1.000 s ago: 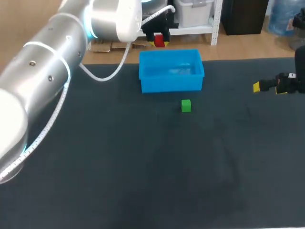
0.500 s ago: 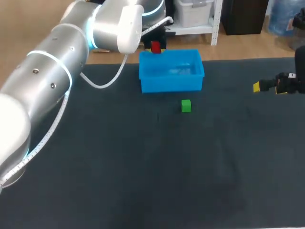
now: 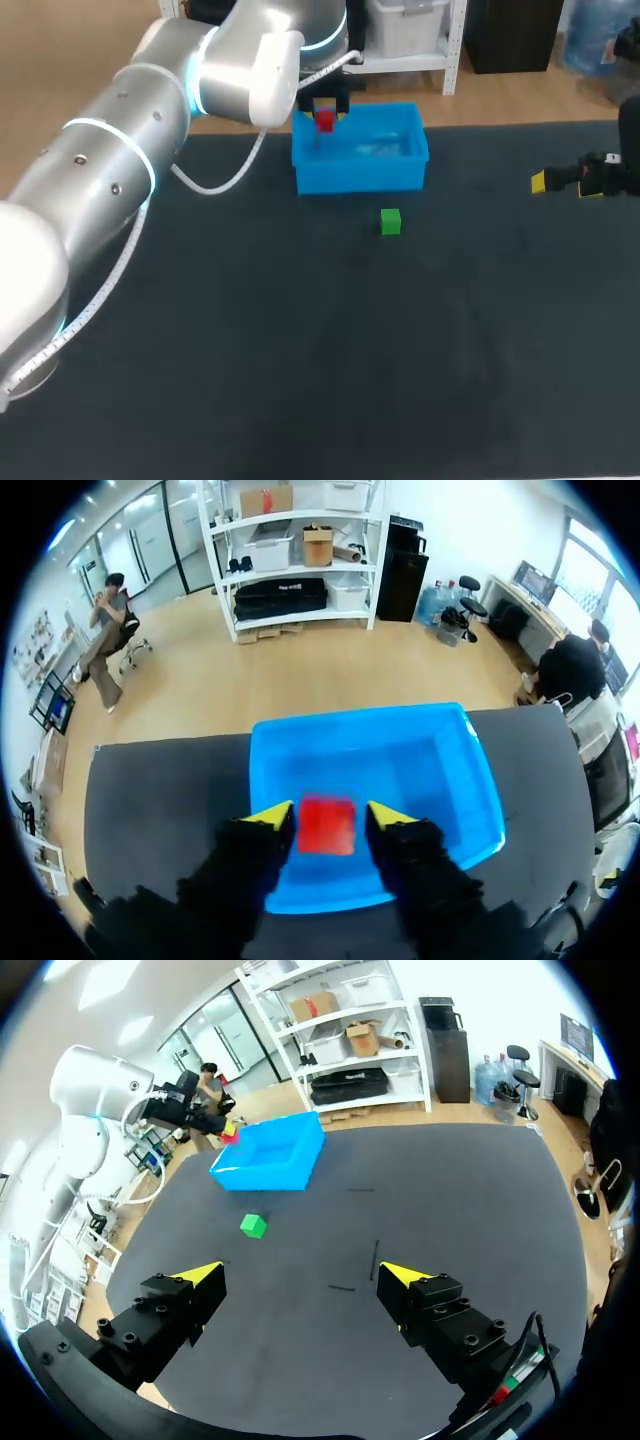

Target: Use the left arm to pick the red cube and place it into the blue plastic box first, then use the right arm to grasp the green cube and put it into the same blue plastic box after the first action is fully finished.

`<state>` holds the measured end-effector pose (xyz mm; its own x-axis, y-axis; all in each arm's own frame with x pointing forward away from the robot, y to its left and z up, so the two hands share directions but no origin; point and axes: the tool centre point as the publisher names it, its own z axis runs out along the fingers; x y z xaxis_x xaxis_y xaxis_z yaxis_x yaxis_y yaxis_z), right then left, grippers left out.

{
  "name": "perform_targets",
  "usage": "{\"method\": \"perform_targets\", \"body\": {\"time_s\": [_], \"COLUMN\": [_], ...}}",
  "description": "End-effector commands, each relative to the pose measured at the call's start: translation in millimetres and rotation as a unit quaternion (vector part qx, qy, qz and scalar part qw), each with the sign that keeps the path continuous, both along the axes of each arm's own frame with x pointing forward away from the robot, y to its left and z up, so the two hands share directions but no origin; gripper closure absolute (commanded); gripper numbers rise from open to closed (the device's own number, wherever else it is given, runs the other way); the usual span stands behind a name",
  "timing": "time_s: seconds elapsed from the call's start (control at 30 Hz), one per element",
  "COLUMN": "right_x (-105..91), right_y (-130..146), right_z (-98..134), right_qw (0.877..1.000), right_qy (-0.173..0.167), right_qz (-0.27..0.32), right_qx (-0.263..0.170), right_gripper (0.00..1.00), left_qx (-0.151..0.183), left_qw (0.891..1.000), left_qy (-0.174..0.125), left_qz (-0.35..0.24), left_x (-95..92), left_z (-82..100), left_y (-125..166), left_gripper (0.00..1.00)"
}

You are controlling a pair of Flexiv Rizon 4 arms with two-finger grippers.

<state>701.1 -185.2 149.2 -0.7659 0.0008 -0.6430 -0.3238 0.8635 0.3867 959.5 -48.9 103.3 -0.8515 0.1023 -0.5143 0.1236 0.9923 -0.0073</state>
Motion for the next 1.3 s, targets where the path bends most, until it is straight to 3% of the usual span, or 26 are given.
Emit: {"method": "perform_targets", "body": {"time_s": [0.03, 0.47, 0.93, 1.1, 1.3], "right_x": [-0.5, -0.5, -0.5, -0.5, -0.5], "right_y": [0, 0, 0, 0, 0], "right_z": [0, 0, 0, 0, 0], "right_qw": [1.000, 1.000, 1.000, 1.000, 1.000], "right_qy": [0.000, 0.000, 0.000, 0.000, 0.000], "right_qz": [-0.001, -0.001, -0.001, -0.001, -0.001], "right_qx": [-0.001, -0.001, -0.001, -0.001, -0.001], "right_gripper": [0.00, 0.00, 0.00, 0.00, 0.00], "left_qx": [0.015, 0.014, -0.011, -0.039, -0.051], "left_qw": [0.995, 0.995, 0.996, 0.996, 0.991], "left_qy": [0.103, 0.095, 0.079, 0.056, 0.012], "left_qz": [0.000, -0.002, -0.035, -0.062, -0.121], "left_x": [19.9, 19.1, -6.7, -20.6, -46.3], "left_z": [3.5, 9.5, 21.8, 33.8, 50.2], "left_y": [-6, 1, 23, 29, 39], "left_gripper": [0.00, 0.00, 0.00, 0.00, 0.00]}}
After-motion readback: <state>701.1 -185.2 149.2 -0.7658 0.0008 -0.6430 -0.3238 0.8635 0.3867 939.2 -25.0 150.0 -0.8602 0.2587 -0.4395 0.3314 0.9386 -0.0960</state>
